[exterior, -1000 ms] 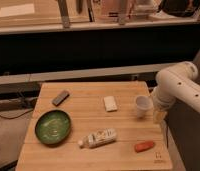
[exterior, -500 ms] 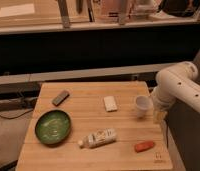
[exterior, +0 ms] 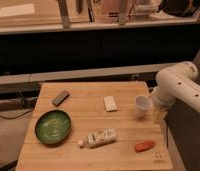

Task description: Pick up the ceramic cup

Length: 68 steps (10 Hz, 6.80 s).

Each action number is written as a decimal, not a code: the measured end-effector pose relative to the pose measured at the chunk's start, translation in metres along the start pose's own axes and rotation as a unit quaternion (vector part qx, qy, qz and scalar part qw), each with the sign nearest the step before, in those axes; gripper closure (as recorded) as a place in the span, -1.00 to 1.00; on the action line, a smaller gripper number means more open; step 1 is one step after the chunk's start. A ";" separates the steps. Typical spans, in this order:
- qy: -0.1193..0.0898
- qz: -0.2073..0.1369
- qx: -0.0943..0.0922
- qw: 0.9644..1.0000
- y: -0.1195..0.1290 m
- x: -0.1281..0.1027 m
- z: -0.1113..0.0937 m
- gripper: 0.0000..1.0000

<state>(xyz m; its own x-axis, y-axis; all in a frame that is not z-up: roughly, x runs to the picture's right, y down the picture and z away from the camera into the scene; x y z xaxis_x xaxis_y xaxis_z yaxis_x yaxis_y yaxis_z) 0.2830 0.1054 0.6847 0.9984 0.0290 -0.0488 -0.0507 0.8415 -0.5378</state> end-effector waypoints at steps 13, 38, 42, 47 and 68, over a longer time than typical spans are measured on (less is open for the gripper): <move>-0.003 -0.040 0.005 0.999 -0.003 -0.001 0.031 -0.60; -0.006 -0.126 -0.003 0.992 -0.020 -0.008 0.074 -0.60; -0.008 -0.139 -0.002 0.990 -0.025 -0.010 0.077 -0.60; -0.011 -0.153 -0.002 0.988 -0.030 -0.011 0.081 -0.60; -0.029 -0.211 0.001 0.977 -0.050 -0.019 0.099 -0.60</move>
<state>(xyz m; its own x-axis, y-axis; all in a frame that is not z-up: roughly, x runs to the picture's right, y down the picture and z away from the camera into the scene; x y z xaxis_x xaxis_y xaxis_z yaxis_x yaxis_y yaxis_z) 0.2690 0.1165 0.7962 0.9302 -0.2904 0.2246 0.3658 0.7856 -0.4989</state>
